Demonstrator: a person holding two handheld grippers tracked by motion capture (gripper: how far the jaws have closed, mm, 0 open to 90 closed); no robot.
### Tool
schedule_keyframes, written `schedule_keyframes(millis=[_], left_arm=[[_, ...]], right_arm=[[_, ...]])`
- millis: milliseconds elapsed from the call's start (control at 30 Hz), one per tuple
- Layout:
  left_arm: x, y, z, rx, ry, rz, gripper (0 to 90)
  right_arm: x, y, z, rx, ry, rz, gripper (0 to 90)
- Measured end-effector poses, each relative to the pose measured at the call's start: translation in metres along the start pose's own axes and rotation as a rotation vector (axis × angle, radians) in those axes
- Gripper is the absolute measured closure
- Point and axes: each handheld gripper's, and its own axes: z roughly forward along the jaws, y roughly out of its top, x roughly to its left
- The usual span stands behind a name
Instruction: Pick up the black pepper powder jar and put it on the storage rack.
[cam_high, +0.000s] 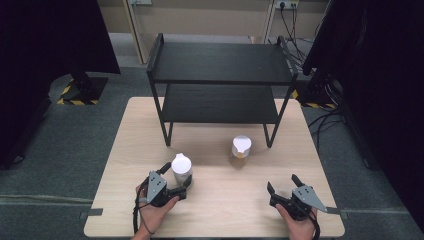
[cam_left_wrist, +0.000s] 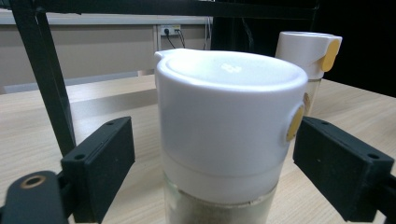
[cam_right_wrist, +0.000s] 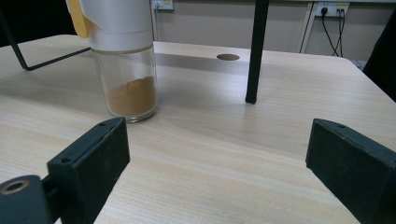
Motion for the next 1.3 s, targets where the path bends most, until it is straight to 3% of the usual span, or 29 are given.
schedule_keyframes(millis=[333,800,1300], left_arm=[[-0.005,0.007,0.006,-0.015,0.007,0.021,18.7],[-0.007,0.002,0.01,-0.02,0.018,0.029,30.6],[-0.011,0.009,0.011,0.004,0.035,0.02,30.9]], right_arm=[[-0.002,0.001,0.0,0.003,0.004,0.006,6.4],[-0.003,0.0,0.0,0.001,0.008,0.012,6.2],[-0.003,-0.001,0.0,-0.004,0.008,0.009,6.2]])
